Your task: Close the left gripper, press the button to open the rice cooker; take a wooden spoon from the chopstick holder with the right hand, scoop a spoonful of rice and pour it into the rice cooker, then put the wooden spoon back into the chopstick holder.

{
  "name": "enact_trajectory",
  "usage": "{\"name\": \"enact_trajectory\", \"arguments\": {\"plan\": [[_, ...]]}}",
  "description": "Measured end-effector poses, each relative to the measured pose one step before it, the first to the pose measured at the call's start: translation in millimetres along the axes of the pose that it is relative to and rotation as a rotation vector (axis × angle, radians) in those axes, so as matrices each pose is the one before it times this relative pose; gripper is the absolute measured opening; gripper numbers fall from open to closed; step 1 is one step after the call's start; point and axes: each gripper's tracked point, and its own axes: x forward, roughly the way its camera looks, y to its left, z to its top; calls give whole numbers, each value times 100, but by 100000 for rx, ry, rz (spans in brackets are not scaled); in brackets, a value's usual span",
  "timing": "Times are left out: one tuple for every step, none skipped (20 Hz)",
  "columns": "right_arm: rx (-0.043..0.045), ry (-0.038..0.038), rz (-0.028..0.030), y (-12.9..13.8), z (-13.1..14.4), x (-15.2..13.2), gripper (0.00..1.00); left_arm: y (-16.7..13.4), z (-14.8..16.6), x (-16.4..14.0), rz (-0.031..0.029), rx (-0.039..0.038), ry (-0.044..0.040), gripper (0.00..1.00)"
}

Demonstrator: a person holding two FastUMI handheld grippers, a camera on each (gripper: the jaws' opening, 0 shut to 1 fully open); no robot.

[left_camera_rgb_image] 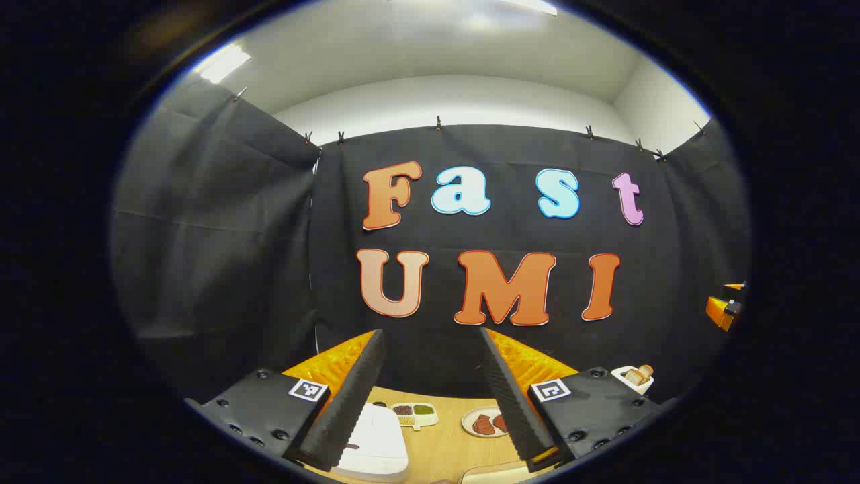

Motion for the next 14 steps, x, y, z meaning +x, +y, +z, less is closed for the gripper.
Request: {"name": "enact_trajectory", "arguments": {"plan": [[-213,102,885,-184,-222,-14,93,-402,-249,-102,-47,-43,721,96],[-326,-51,39,-425,-117,72,95,-294,-158,-166,544,125,636,96],[203,-15,397,-190,-174,-152,95,-216,-45,-79,415,408,379,95],[484,-172,1780,258,-137,-165,97,-72,-79,-117,1275,461,138,95],[-88,-581,1864,369,69,-147,95,-26,-178,-70,650,872,381,95],[-667,-449,1324,104,-168,3,95,-40,-60,-143,1310,1049,94,95],[-555,-188,1126,109,-44,13,95,-30,-126,11,588,706,91,96],[-275,358,1360,255,-148,35,95,-205,64,-198,451,610,194,96],[3,588,621,212,-86,-53,95,-36,1,-147,326,251,-52,96],[269,218,444,86,54,-111,95,51,188,-103,-178,125,-290,96],[-9,29,-484,120,76,-63,95,228,0,86,-38,77,-202,94],[-595,-486,-864,-112,127,-31,95,262,132,80,-595,41,-284,94],[-941,-730,-1793,34,263,-209,97,292,134,243,-742,164,-527,95],[-677,-1110,-1709,230,491,-186,95,455,235,394,-710,417,-692,95]]}}
